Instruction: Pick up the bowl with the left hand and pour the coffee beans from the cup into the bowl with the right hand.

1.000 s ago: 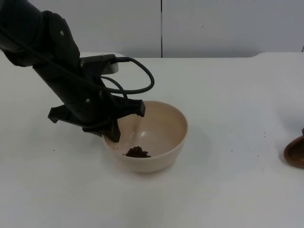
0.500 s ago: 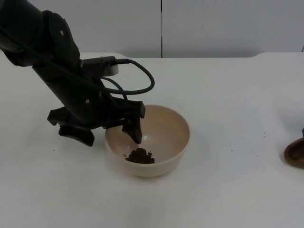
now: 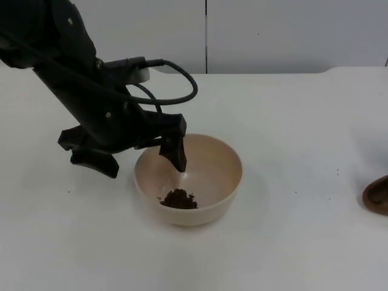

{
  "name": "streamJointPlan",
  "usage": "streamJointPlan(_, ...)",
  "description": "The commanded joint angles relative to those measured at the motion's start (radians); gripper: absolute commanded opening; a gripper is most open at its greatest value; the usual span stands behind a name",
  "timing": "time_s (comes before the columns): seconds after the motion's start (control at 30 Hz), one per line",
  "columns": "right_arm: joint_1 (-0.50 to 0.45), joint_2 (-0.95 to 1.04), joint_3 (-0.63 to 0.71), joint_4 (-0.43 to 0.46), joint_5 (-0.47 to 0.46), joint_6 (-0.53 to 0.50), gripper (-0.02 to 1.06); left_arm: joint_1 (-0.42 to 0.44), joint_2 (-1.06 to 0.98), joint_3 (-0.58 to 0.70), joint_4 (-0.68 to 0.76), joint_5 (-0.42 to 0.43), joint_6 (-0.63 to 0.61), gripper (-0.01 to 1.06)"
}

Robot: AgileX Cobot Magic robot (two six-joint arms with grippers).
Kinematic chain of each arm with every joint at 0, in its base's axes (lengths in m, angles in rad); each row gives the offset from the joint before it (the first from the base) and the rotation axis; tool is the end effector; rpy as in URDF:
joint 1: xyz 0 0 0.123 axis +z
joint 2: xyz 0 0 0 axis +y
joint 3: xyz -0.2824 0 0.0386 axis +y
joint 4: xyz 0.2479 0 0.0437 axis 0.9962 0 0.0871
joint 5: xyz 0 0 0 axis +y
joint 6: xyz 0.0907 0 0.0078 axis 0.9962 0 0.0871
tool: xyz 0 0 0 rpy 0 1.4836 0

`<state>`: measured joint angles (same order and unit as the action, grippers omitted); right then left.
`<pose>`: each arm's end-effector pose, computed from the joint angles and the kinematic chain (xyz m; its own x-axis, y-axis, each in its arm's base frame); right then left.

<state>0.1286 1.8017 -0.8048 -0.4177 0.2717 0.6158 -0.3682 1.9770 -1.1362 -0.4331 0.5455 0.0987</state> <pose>0.3083 0.0298 0.1216 -0.9063 0.0935 -0.4122 0.1087 0.9940 -0.0134 0.3401 -0.1525 0.1270 -0.9670 0.0862 -0.2399 0.1548 0.9463 -0.2838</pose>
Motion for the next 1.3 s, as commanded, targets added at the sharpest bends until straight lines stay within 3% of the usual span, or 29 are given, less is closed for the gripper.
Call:
streamJointPlan(0.0, -0.002, -0.052, -0.001, 0.003, 0.016, -0.007, 1.05, -0.002, -0.034, -0.006, 0.026, 0.026, -0.005, 1.05)
streamJointPlan(0.27, -0.002, -0.233, -0.001, 0.001, 0.059, -0.011, 1.05, -0.002, -0.189, -0.006, 0.162, 0.030, -0.071, 1.05)
streamJointPlan(0.57, -0.002, -0.484, -0.001, -0.029, 0.212, -0.008, 1.05, -0.002, -0.418, -0.006, 0.596, 0.037, -0.339, 1.05)
streamJointPlan(0.73, -0.002, -0.600, -0.001, -0.049, 0.231, -0.008, 1.05, -0.002, -0.484, -0.006, 0.655, 0.053, -0.368, 1.05)
streamJointPlan(0.83, -0.002, -0.656, -0.001, -0.051, 0.190, -0.008, 1.05, -0.002, -0.514, -0.006, 0.672, 0.042, -0.368, 1.05)
streamJointPlan(1.0, -0.002, -0.786, -0.001, -0.047, -0.069, 0.036, 1.05, -0.002, -0.566, -0.006, 0.780, -0.088, -0.375, 1.05)
streamJointPlan(1.07, -0.002, -0.810, -0.001, -0.047, -0.083, 0.063, 1.05, -0.002, -0.580, -0.006, 0.780, -0.103, -0.414, 1.05)
streamJointPlan(1.13, -0.002, -0.843, -0.001, -0.049, -0.050, 0.064, 1.05, -0.002, -0.611, -0.006, 0.784, -0.088, -0.495, 1.05)
streamJointPlan(1.27, -0.002, -0.887, -0.001, -0.049, 0.100, 0.041, 1.05, -0.002, -0.643, -0.006, 0.786, -0.007, -0.495, 1.05)
